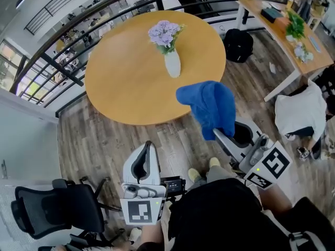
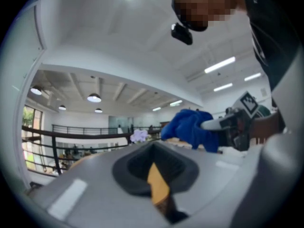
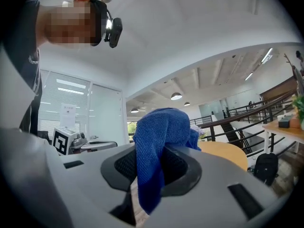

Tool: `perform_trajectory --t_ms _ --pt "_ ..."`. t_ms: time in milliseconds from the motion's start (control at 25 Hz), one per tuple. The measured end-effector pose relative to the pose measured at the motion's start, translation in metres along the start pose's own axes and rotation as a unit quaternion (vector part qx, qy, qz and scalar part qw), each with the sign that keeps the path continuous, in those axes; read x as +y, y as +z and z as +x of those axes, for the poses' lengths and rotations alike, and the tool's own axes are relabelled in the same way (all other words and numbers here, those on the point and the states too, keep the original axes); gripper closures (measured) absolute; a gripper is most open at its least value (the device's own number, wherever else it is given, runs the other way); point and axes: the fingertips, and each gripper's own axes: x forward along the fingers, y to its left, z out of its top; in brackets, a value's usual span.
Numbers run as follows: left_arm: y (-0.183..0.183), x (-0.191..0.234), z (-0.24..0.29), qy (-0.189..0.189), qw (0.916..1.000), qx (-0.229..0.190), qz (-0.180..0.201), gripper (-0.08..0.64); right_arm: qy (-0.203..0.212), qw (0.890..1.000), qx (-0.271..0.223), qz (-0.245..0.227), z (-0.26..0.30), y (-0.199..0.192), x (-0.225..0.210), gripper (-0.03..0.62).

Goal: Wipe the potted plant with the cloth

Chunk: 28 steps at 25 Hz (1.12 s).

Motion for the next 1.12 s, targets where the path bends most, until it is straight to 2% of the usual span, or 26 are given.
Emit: perform_trajectory --t_ms 120,240,360,440,560,760,1120 --pt "-0.006 0.002 0.004 0.002 0.9996 0.022 0.018 0.565 -0.014 1.0 0.002 -0.001 0.004 0.004 -0.006 0.485" --pt "-0.002 0.009 0.007 0.005 0.9999 0.003 0.015 0.566 -0.022 1.0 0.0 0.011 0.008 0.005 -0.012 0.485" --pt "0.004 0.02 0.009 0.001 0.9998 -0.021 -0.005 0.566 -0.025 1.0 0.0 0.009 0.014 0.005 -0.014 0.485" --pt "0.002 0.028 0.012 0.006 0.9996 -0.022 -0.017 0.566 -0.03 1.0 0.001 0.002 0.02 0.005 -0.019 0.485" --pt "0.0 0.038 0.026 0.01 0.9997 -0.018 -0.011 0.565 -0.033 0.999 -0.001 -0.004 0.032 0.007 -0.033 0.485" --pt "-0.002 0.052 0.067 0.01 0.9999 -0.014 0.0 0.563 -0.035 0.999 0.001 -0.016 0.061 0.007 -0.067 0.485" --pt "-0.002 0.079 0.169 0.014 0.9999 -0.002 -0.001 0.563 -0.046 0.999 0.001 -0.026 0.107 0.02 -0.161 0.485"
